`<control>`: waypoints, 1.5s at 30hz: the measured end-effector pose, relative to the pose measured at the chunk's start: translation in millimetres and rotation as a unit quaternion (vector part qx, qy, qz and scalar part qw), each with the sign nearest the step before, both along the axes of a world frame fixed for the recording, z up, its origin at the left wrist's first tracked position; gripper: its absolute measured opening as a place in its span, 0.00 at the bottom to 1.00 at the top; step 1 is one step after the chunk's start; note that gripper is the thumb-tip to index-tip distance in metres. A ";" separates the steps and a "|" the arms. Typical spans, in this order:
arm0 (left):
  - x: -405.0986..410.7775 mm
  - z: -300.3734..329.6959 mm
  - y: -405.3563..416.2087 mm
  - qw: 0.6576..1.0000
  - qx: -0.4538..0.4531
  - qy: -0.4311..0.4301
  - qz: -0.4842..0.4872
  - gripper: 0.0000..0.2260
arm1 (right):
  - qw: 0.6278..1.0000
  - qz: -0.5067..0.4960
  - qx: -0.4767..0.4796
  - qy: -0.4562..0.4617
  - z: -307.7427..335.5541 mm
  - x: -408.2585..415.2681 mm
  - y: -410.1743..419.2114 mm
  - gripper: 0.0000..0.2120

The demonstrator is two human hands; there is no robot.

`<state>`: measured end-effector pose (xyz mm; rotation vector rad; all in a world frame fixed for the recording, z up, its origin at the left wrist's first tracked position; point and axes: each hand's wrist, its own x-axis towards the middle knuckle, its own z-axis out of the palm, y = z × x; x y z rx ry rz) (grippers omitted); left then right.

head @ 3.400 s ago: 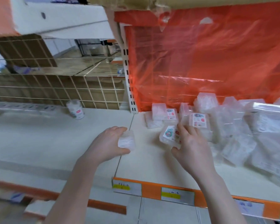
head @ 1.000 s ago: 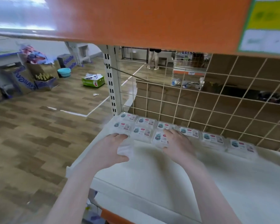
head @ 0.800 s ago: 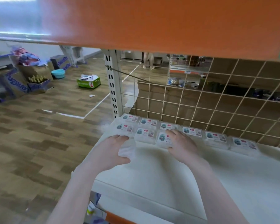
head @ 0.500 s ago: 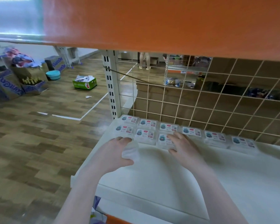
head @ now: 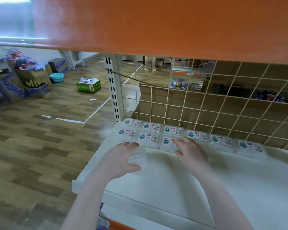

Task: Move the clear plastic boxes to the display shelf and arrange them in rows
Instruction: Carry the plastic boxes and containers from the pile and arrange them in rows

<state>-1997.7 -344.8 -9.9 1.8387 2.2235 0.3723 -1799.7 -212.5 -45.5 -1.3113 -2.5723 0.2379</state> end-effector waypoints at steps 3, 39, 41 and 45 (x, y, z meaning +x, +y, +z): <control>0.4 0.5 -1.0 1.000 0.000 0.003 0.003 0.31 | 1.000 0.005 0.001 0.016 0.6 1.2 -1.1 0.19; 134.5 -29.3 61.9 0.982 -0.045 0.008 -0.181 0.36 | 0.974 -0.211 0.030 0.073 -32.6 170.8 -18.9 0.10; 137.1 -32.0 62.6 0.982 -0.044 0.002 -0.183 0.38 | 0.973 -0.211 0.043 0.086 -36.5 170.9 -16.1 0.09; 140.7 -30.3 63.2 0.985 -0.024 -0.036 -0.167 0.33 | 0.969 -0.215 0.068 0.099 -39.1 170.4 -11.7 0.08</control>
